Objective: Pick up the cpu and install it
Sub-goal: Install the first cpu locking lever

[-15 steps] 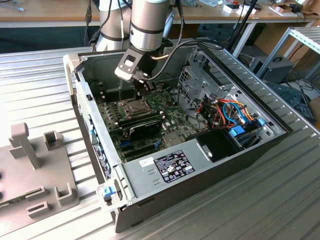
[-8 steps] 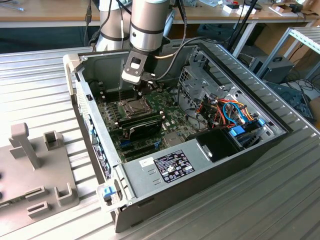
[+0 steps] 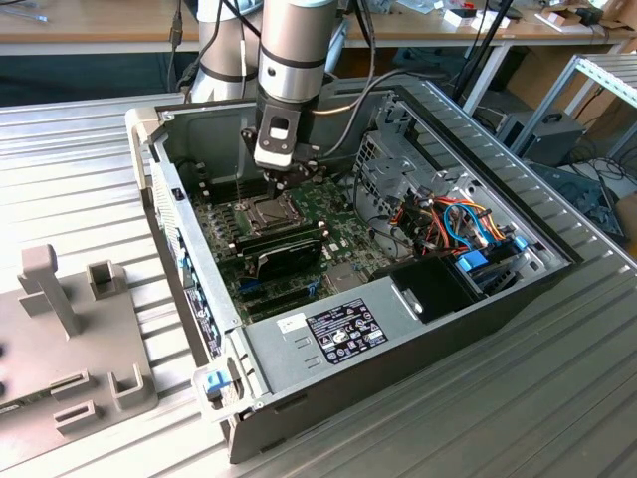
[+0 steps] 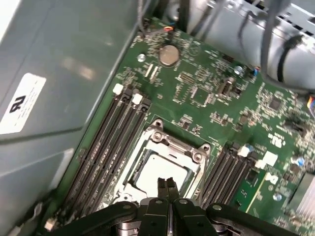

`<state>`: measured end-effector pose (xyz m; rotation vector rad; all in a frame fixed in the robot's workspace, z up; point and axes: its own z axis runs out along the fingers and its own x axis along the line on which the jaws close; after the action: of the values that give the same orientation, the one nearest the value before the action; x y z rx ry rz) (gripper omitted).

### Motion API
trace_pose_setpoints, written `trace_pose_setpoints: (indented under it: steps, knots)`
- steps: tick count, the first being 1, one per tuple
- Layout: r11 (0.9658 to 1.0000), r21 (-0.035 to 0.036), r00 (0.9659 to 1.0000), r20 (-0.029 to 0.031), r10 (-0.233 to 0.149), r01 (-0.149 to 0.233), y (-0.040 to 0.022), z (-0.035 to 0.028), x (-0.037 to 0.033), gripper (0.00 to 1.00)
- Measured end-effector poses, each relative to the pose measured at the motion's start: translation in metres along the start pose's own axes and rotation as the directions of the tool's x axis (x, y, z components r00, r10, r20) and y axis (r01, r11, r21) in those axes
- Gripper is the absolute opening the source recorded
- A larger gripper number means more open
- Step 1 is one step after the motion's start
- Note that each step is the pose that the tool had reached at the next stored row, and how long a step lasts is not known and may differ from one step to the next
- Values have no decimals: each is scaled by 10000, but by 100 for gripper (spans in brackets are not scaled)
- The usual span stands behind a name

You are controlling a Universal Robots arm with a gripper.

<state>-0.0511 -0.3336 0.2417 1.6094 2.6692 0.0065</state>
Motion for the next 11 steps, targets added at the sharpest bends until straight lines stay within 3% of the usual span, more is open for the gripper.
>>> trace_pose_setpoints:
  steps: [3, 7, 11]
  knots:
    - [9984, -11, 9984, -9, -573, 573, 0, 1, 0, 11]
    - [9912, -26, 9912, -20, -1323, 1323, 0, 4, 0, 11]
    - [9897, -27, 9897, -20, -1434, 1434, 0, 4, 0, 11]
